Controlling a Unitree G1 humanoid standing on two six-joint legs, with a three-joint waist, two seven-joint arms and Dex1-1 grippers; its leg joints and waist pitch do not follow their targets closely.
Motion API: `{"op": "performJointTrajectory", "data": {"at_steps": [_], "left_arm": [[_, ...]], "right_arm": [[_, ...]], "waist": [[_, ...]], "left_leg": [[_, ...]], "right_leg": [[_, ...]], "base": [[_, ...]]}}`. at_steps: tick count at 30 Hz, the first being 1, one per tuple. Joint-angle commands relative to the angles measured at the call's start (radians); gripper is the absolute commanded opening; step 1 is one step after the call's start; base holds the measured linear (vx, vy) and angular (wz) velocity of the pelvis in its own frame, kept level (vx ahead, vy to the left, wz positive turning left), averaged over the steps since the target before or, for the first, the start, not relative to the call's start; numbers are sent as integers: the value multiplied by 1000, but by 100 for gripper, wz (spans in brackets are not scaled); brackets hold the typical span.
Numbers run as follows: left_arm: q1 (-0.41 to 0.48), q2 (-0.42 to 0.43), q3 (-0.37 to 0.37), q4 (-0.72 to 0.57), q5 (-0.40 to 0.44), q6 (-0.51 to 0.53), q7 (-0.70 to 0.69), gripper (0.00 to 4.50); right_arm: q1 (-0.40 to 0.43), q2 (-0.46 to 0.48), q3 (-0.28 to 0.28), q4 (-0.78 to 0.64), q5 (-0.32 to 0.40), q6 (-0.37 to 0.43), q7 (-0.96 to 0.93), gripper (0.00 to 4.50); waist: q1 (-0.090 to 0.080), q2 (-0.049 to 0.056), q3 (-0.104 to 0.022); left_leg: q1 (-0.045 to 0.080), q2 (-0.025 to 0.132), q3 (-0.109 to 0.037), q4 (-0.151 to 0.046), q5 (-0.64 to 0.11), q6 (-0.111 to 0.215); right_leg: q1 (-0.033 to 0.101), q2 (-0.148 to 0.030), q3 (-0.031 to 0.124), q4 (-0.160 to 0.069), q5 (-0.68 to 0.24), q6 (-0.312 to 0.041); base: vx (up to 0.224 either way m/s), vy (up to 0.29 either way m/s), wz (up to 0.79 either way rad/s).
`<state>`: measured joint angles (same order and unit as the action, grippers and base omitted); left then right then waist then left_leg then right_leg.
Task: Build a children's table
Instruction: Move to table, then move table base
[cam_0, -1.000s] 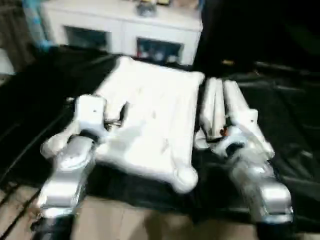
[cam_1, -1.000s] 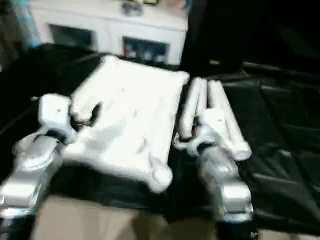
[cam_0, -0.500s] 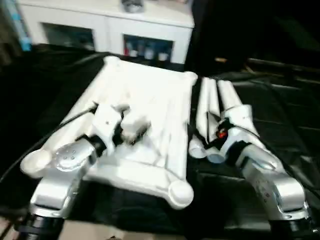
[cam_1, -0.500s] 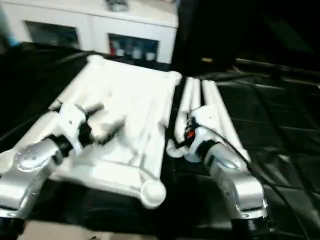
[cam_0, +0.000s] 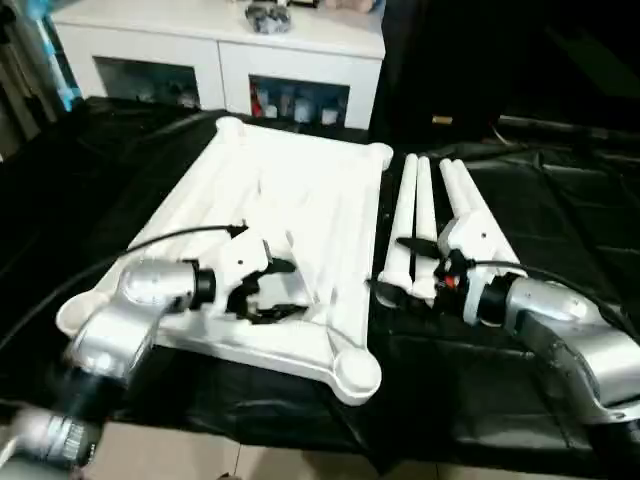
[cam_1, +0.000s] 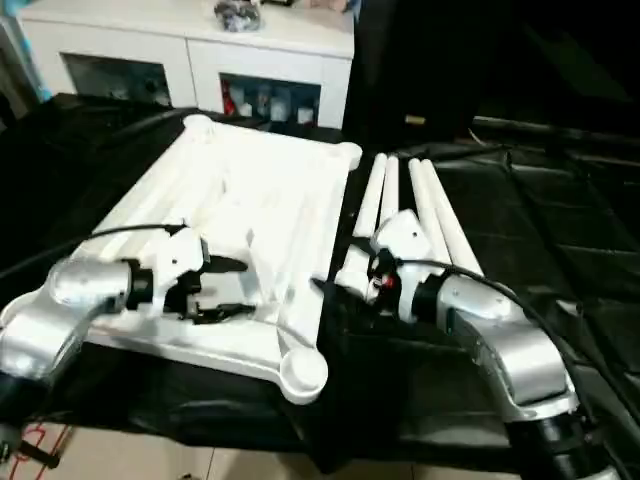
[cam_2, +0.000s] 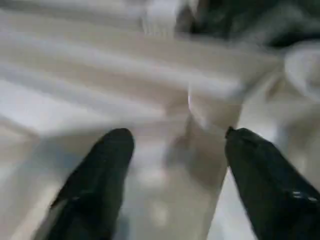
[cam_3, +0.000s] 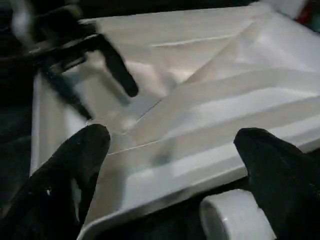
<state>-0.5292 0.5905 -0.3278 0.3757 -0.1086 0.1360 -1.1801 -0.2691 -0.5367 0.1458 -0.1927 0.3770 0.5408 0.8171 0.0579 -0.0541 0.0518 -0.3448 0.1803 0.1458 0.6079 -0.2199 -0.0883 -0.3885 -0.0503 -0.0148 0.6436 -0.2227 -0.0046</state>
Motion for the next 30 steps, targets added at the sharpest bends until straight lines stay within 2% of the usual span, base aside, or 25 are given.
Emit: {"op": "performJointTrajectory", "data": {"at_steps": [1,3,5,7,8,12,13,16,17,19,24,25,30], "left_arm": [[-22,7,-18,30,16,-19,-44,312],[-57,11,-34,98,21,-37,-135,288],[-73,10,-40,131,27,-53,-166,279],[-84,11,-49,153,32,-62,-188,263],[-90,12,-56,165,36,-66,-201,247],[-118,0,-73,231,65,-113,-204,234],[-126,-7,-73,254,77,-129,-191,203],[-150,-26,-72,319,110,-171,-164,198],[-153,-28,-73,328,120,-180,-154,171],[-158,-30,-75,348,141,-208,-125,158],[-157,-29,-67,366,143,-229,-114,114],[-157,-31,-61,370,142,-238,-114,107],[-148,-22,-29,332,140,-257,-98,74]], "right_arm": [[-6,-14,5,-24,11,14,17,450],[-7,-18,12,-33,31,40,38,450],[-8,-23,17,-38,32,47,45,450],[-6,-26,19,-42,32,52,51,450],[-5,-29,21,-44,31,54,55,450],[-4,-39,25,-47,26,57,62,450],[-5,-41,26,-47,25,57,63,450],[-8,-44,31,-48,22,62,67,450],[-8,-44,32,-49,20,63,68,450],[-9,-44,36,-46,13,62,69,450],[-11,-47,37,-42,13,63,70,450],[-12,-46,37,-40,11,62,71,450],[-16,-40,41,-33,5,59,69,450]], "waist": [[6,14,-65],[6,19,-65],[8,24,-63],[9,20,-61],[10,20,-59],[11,19,-57],[11,19,-58],[12,17,-59],[13,17,-61],[13,14,-60],[12,13,-57],[12,11,-56],[14,13,-56]], "left_leg": [[-5,29,0,-69,-7,27],[-3,30,2,-67,-9,30],[-3,34,2,-69,-27,25],[-2,36,3,-71,-56,16],[-1,37,3,-73,-75,10],[-1,38,3,-74,-97,1],[-2,38,3,-74,-92,2],[-2,38,3,-73,-85,2],[-4,39,2,-72,-70,5],[-5,38,2,-72,-67,8],[-5,40,2,-75,-99,-2],[-4,40,2,-76,-101,-2],[-4,41,3,-75,-96,1]], "right_leg": [[56,-66,38,-62,98,-206],[54,-68,38,-62,113,-231],[54,-69,37,-61,109,-248],[55,-72,38,-64,74,-252],[54,-73,38,-67,39,-249],[54,-74,39,-72,-17,-234],[53,-75,39,-72,-12,-234],[55,-76,40,-71,0,-237],[56,-76,39,-68,27,-239],[56,-77,39,-69,28,-238],[55,-79,40,-74,-39,-230],[54,-78,40,-75,-44,-228],[51,-79,40,-74,-43,-228]], "base": [[0,0,0],[0,0,0],[0,0,0],[0,0,0],[0,0,0],[0,0,0],[0,0,0],[0,0,0],[0,0,0],[0,0,0],[0,0,0],[0,0,0],[0,0,0]]}}
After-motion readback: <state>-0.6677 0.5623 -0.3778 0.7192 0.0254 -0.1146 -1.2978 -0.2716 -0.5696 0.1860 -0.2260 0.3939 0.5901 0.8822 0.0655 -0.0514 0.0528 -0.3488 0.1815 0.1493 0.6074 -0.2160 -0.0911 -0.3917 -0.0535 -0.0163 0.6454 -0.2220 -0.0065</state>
